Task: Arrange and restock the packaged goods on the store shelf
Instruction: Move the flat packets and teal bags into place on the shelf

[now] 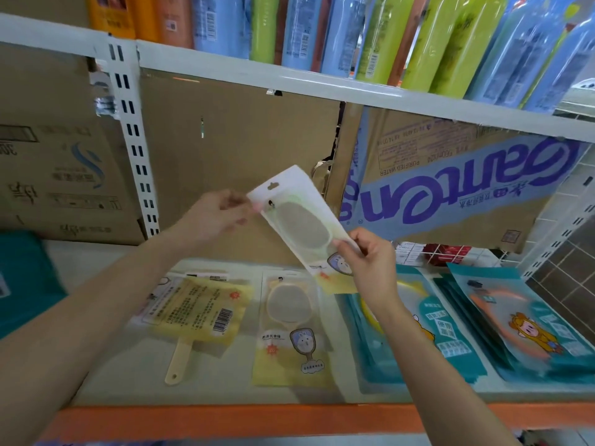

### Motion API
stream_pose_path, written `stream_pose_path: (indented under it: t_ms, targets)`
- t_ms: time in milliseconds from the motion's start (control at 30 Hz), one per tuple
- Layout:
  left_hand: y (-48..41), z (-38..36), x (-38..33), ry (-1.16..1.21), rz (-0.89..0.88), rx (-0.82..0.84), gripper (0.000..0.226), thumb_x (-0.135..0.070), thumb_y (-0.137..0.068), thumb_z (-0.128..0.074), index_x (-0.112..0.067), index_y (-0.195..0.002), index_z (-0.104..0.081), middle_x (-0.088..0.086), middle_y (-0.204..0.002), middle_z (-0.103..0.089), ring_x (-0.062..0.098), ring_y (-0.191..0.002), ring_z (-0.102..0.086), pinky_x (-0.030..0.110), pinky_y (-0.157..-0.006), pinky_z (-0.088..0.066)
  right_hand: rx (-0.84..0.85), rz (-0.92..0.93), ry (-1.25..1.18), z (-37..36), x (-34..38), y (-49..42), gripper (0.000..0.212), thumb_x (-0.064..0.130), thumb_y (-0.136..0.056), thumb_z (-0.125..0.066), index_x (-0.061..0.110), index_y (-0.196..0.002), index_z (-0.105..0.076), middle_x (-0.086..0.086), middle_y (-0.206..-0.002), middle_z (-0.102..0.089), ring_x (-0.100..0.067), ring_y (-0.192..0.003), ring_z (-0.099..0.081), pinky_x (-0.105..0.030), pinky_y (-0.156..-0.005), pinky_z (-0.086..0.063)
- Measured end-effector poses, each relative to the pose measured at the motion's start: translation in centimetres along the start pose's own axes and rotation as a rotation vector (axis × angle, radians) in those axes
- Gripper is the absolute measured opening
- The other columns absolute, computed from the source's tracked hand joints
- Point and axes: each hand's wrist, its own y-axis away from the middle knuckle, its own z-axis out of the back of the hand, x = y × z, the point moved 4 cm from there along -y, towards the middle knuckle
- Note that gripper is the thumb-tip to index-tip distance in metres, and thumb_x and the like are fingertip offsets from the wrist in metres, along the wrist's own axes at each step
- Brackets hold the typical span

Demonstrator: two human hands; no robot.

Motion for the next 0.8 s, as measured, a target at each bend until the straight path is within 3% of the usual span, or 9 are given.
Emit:
stream_pose_path:
  t_ms: [67, 167, 200, 300, 433, 533, 667, 800]
  targets:
    - [0.1, 0.2, 0.6, -0.12, -0.05, -0.097, 0.063, -0.048, -0.064, -0.078, -0.015, -0.112, -0.053, -0.009, -0.094, -0.056, 0.001, -0.08, -0.053, 0.016, -0.069, -0.041, 0.01, -0.052, -0.164, 0.4, 0.2, 0.0, 0.017, 0.01, -0.086, -0.062, 0.013, -0.07, -0.061, -0.01, -0.065, -0.064, -0.016, -0.061, -0.056, -0.029, -0.056, -0.044]
    - [0.6, -0.1, 1.1, 0.003, -0.062, -0.015, 0.09, -0.064, -0.038, -0.08, -0.021, -0.111, -0.053, -0.012, -0.1, -0.058, 0.002, -0.087, -0.057, 0.012, -0.075, -0.043, 0.044, -0.112, -0.318, 0.7, 0.4, 0.1, 0.015, 0.007, -0.086, -0.062, 0.014, -0.073, -0.063, 0.003, -0.061, -0.066, -0.014, -0.058, -0.063, -0.025, -0.053, -0.051]
    - [0.8, -0.4, 1.0, 0.049, -0.084, 0.03, 0.081, -0.061, -0.04, -0.081, -0.022, -0.107, -0.057, -0.013, -0.1, -0.063, 0.003, -0.088, -0.061, 0.012, -0.078, -0.045, 0.058, -0.133, -0.334, 0.6, 0.4, 0.2, 0.013, 0.007, -0.086, -0.062, 0.013, -0.074, -0.063, 0.003, -0.062, -0.067, -0.015, -0.058, -0.064, -0.026, -0.053, -0.052]
    - [1.0, -1.5, 0.0, 0.205, -0.156, 0.098, 0.035, -0.02, -0.068, -0.08, -0.017, -0.099, -0.062, -0.013, -0.09, -0.071, 0.002, -0.084, -0.064, 0.012, -0.076, -0.048, 0.102, -0.216, -0.441, 0.0, -0.1, 0.5, 0.009, 0.006, -0.085, -0.062, 0.008, -0.077, -0.064, 0.0, -0.064, -0.067, -0.017, -0.059, -0.064, -0.029, -0.058, -0.054]
    - [0.9, -2.1, -0.8, 0.329, -0.116, 0.104, 0.038, -0.008, -0.076, -0.072, -0.006, -0.113, -0.061, 0.009, -0.108, -0.069, 0.022, -0.095, -0.066, 0.04, -0.085, -0.053, 0.15, -0.295, -0.538, -0.6, -0.8, 1.1, 0.009, 0.005, -0.084, -0.062, -0.001, -0.09, -0.064, -0.02, -0.087, -0.067, -0.03, -0.073, -0.064, -0.045, -0.074, -0.053]
    - [0.6, -2.6, -0.6, 0.289, -0.083, 0.099, 0.039, 0.0, -0.078, -0.068, -0.001, -0.117, -0.059, 0.019, -0.112, -0.066, 0.028, -0.094, -0.064, 0.049, -0.086, -0.05, 0.179, -0.301, -0.518, -0.8, -1.3, 1.4, 0.007, 0.005, -0.085, -0.061, 0.007, -0.087, -0.068, -0.009, -0.079, -0.072, -0.023, -0.069, -0.068, -0.036, -0.066, -0.056]
    - [0.1, -3.2, 0.9, 0.287, -0.039, 0.12, 0.038, 0.0, -0.081, -0.064, -0.006, -0.119, -0.059, 0.01, -0.103, -0.068, 0.013, -0.081, -0.066, 0.027, -0.067, -0.055, 0.228, -0.324, -0.388, -1.0, -2.5, 2.0, 0.005, 0.009, -0.086, -0.062, 0.007, -0.087, -0.066, -0.005, -0.077, -0.071, -0.017, -0.066, -0.066, -0.027, -0.06, -0.052]
    - [-0.5, -4.3, 3.6, 0.279, 0.086, 0.1, 0.038, -0.001, -0.079, -0.067, -0.012, -0.115, -0.06, 0.006, -0.098, -0.069, 0.013, -0.077, -0.066, 0.022, -0.061, -0.054, 0.364, -0.396, -0.205, -1.5, -3.7, 3.8, 0.011, 0.016, -0.086, -0.064, 0.016, -0.095, -0.059, -0.014, -0.09, -0.069, -0.023, -0.075, -0.066, -0.038, -0.067, -0.056]
